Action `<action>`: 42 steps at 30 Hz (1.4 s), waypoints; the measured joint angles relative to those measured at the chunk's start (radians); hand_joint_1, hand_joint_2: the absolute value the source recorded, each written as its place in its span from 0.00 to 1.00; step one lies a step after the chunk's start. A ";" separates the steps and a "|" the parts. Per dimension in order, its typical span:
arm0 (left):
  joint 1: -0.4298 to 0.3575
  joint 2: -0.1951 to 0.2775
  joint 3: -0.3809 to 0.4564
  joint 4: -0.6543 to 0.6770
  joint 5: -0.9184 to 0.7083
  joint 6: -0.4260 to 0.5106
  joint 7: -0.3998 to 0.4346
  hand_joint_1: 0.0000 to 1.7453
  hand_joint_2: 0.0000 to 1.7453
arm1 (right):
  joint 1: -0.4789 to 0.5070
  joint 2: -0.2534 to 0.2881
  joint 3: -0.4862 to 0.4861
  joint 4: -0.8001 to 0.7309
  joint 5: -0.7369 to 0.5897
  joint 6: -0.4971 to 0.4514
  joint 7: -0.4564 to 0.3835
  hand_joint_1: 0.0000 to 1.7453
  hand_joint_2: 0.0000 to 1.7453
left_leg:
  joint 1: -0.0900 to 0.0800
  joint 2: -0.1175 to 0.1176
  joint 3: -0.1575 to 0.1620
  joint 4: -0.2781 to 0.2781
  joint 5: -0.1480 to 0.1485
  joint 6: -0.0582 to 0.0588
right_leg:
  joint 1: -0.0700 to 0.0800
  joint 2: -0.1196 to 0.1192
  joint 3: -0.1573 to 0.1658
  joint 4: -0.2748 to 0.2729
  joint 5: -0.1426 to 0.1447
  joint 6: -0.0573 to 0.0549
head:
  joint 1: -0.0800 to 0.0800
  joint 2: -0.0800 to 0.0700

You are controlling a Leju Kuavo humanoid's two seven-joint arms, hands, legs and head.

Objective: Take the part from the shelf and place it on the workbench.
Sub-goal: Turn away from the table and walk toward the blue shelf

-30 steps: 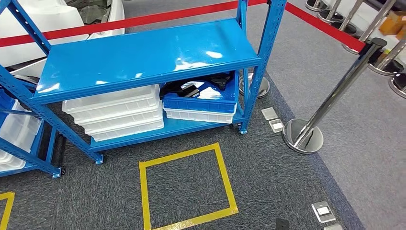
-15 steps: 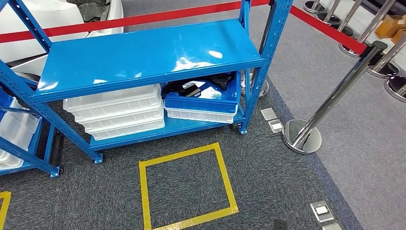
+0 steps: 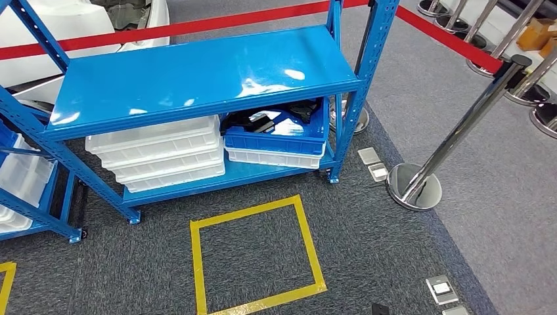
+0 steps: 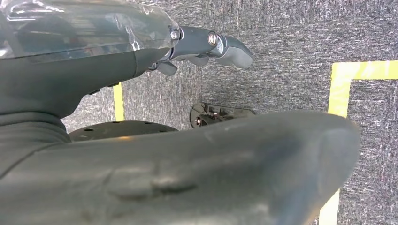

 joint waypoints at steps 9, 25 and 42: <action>0.000 0.000 -0.002 0.000 -0.003 0.001 0.003 0.00 0.00 | -0.001 -0.012 0.061 0.011 -0.040 0.032 -0.004 0.00 0.00 | 0.000 0.000 0.002 -0.002 0.000 0.000 | 0.000 0.000 0.001 0.000 -0.001 -0.001 | 0.000 0.000; -0.031 0.000 -0.010 0.000 -0.083 -0.003 0.087 0.00 1.00 | -0.041 -0.029 0.397 0.043 -0.128 0.258 0.045 0.00 1.00 | 0.000 0.000 0.002 -0.002 0.000 -0.001 | 0.000 0.000 0.001 0.000 -0.001 -0.002 | 0.000 0.000; -0.007 0.001 0.058 0.000 -0.244 -0.073 0.113 0.00 1.00 | -0.051 -0.044 0.593 0.068 -0.100 0.268 0.039 0.00 1.00 | 0.000 0.000 0.002 -0.002 0.000 -0.001 | 0.000 0.000 0.001 0.000 -0.001 -0.002 | 0.000 0.000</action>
